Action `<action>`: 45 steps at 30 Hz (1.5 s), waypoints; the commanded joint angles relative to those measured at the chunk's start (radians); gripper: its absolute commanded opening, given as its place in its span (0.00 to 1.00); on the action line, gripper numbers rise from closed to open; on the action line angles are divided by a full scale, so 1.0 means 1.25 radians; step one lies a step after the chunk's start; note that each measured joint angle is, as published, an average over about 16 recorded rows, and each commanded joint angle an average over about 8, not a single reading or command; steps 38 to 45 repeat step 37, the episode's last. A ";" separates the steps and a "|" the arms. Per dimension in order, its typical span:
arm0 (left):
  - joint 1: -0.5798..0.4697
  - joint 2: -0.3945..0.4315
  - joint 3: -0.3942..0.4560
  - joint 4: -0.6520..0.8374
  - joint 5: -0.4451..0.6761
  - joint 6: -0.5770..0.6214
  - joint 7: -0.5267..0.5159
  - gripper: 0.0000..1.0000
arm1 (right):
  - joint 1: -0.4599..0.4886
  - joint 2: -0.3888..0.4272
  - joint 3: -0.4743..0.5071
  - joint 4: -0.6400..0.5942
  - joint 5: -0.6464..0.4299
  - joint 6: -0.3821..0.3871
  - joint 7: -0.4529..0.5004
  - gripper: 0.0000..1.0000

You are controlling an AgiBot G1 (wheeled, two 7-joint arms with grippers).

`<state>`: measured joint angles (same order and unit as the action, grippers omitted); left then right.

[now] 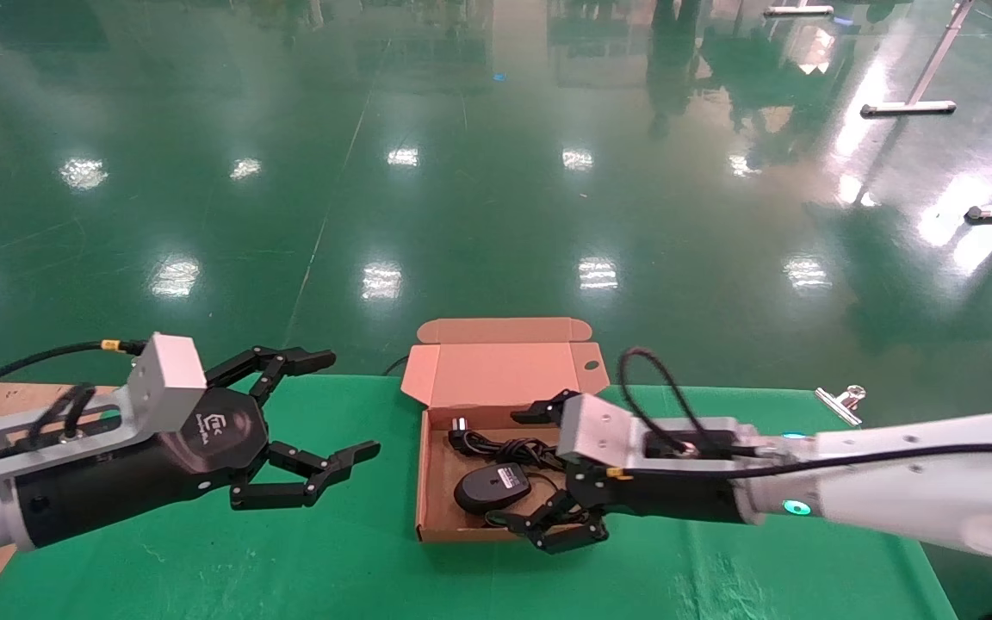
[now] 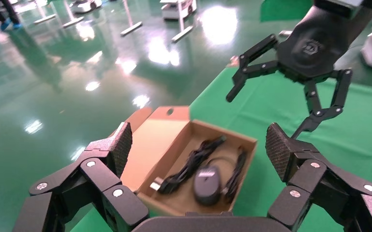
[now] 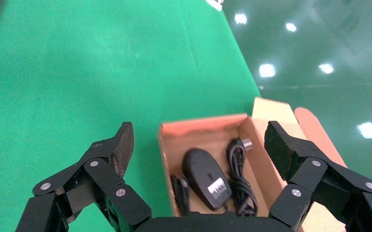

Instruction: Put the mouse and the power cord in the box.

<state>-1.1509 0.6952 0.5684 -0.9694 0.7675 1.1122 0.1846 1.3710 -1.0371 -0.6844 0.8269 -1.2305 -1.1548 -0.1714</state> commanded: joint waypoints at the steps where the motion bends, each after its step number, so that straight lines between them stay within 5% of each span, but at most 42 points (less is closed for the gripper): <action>1: 0.004 -0.004 -0.013 -0.015 -0.002 0.018 -0.017 1.00 | -0.014 0.020 0.019 0.022 0.024 -0.016 0.017 1.00; 31: 0.056 -0.062 -0.211 -0.230 -0.027 0.281 -0.273 1.00 | -0.222 0.319 0.303 0.343 0.375 -0.255 0.269 1.00; 45: 0.062 -0.068 -0.234 -0.255 -0.030 0.310 -0.300 1.00 | -0.240 0.346 0.329 0.372 0.407 -0.276 0.288 1.00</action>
